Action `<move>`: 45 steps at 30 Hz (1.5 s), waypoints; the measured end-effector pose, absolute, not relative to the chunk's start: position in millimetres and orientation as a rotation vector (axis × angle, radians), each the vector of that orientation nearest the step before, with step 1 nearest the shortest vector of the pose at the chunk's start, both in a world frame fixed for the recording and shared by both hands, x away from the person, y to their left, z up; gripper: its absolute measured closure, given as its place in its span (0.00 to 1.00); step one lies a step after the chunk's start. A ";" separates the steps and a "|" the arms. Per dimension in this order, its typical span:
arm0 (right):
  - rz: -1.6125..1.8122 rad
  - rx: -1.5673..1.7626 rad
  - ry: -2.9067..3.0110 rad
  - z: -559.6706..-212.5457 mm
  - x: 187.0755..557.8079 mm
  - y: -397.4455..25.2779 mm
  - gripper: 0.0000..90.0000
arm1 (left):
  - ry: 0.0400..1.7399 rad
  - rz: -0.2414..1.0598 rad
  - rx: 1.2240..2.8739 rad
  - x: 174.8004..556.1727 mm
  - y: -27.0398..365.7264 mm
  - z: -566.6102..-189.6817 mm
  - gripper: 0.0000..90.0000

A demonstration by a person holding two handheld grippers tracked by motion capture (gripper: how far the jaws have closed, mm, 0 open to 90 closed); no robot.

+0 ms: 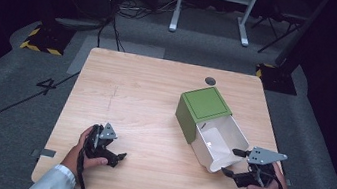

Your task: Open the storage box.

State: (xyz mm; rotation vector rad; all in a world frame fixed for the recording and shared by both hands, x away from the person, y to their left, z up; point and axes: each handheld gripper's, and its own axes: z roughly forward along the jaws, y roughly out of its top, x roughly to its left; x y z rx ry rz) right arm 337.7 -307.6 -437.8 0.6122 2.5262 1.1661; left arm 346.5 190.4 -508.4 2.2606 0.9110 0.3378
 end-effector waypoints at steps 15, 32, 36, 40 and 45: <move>1.183 0.679 2.463 -439.7 324.5 -334.2 0.25 | 0.911 0.337 2.261 346.5 190.4 -508.4 0.01; 1.064 0.814 2.456 -469.2 328.2 -366.4 0.25 | 0.911 0.337 2.261 346.5 190.4 -508.4 0.01; 1.046 0.850 2.453 -476.7 330.7 -374.4 0.25 | 0.911 0.337 2.261 346.5 190.4 -508.4 0.01; 1.039 0.885 2.439 -482.3 332.0 -381.4 0.25 | 0.911 0.337 2.260 346.5 190.4 -508.5 0.01; 1.042 0.932 2.412 -488.6 333.5 -389.1 0.26 | 0.911 0.338 2.261 346.5 190.4 -508.4 0.01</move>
